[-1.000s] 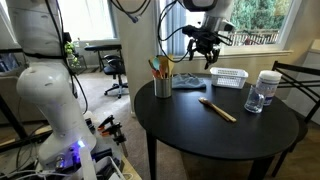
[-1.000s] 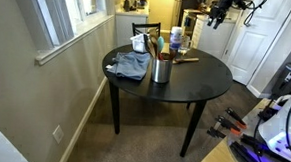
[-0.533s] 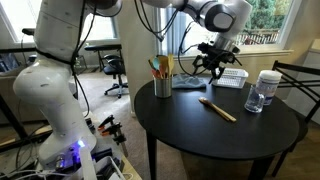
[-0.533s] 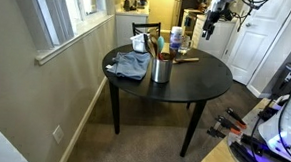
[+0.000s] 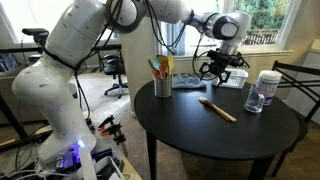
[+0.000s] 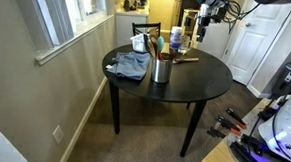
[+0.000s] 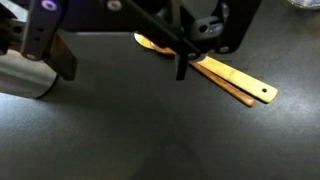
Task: Put the wooden spoon into the metal bucket
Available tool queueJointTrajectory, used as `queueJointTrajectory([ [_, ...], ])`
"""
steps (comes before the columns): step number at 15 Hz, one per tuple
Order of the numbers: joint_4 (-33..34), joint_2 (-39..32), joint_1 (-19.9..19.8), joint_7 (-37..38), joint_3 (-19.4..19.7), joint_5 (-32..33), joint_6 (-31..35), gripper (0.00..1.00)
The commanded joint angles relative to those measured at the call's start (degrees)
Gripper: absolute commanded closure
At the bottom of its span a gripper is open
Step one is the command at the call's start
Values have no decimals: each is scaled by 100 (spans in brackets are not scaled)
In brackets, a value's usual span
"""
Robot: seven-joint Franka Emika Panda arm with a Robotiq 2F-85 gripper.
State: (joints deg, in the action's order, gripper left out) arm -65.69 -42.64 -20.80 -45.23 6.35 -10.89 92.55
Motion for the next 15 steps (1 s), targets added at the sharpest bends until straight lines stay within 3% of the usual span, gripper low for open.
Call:
queueJointTrajectory([
  [1, 139, -70, -19, -60, -30, 37, -25, 0],
  [11, 415, -218, -81, -143, -90, 55, -89, 0],
  [15, 431, -286, -57, -421, -212, 19, 299, 0],
])
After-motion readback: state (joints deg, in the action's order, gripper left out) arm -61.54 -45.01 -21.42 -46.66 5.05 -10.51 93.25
